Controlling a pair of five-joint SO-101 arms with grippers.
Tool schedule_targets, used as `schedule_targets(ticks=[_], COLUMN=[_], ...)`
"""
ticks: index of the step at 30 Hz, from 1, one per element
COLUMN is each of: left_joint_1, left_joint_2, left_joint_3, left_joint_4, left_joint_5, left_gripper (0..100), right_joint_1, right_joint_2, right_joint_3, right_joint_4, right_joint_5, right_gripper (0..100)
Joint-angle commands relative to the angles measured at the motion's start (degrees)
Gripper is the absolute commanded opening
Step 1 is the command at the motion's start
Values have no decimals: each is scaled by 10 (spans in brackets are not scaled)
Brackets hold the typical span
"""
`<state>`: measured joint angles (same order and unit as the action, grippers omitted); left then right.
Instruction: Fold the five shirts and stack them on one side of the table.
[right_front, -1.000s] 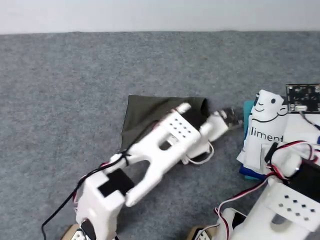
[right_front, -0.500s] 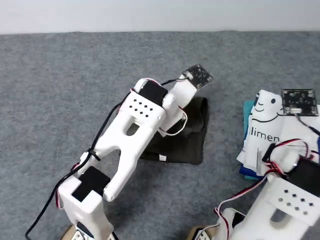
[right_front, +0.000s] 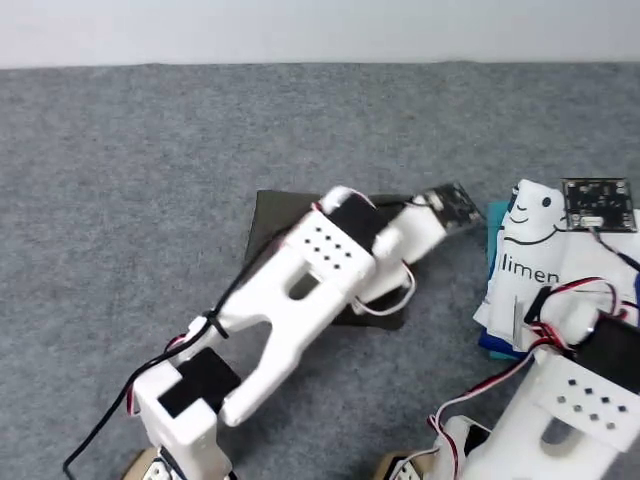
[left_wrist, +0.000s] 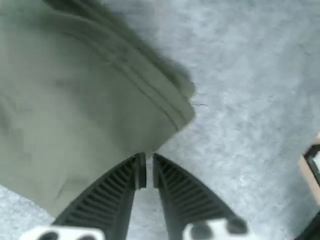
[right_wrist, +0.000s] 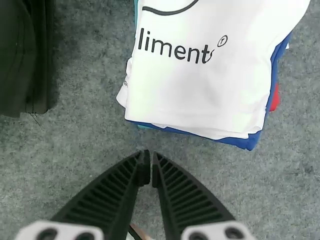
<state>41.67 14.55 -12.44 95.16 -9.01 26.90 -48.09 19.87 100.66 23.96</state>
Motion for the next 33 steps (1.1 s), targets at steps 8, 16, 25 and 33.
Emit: schedule_targets(ticks=[8, 16, 25, 33], left_joint_1=[20, -145, -305, -374], left_joint_2=[-40, -59, 37, 171], left_joint_3=[-3, -64, -41, 15], left_joint_4=[16, 13, 40, -35], left_joint_5=[-6, -10, -108, -113], left_gripper=[157, 156, 7, 6], right_joint_1=[4, 4, 0, -41], right_joint_2=[-9, -9, -9, -9], right_joint_3=[-7, -7, -4, -4], right_joint_4=[21, 21, 21, 21], right_joint_5=[-1, -1, -1, -30], right_gripper=[29, 29, 29, 29])
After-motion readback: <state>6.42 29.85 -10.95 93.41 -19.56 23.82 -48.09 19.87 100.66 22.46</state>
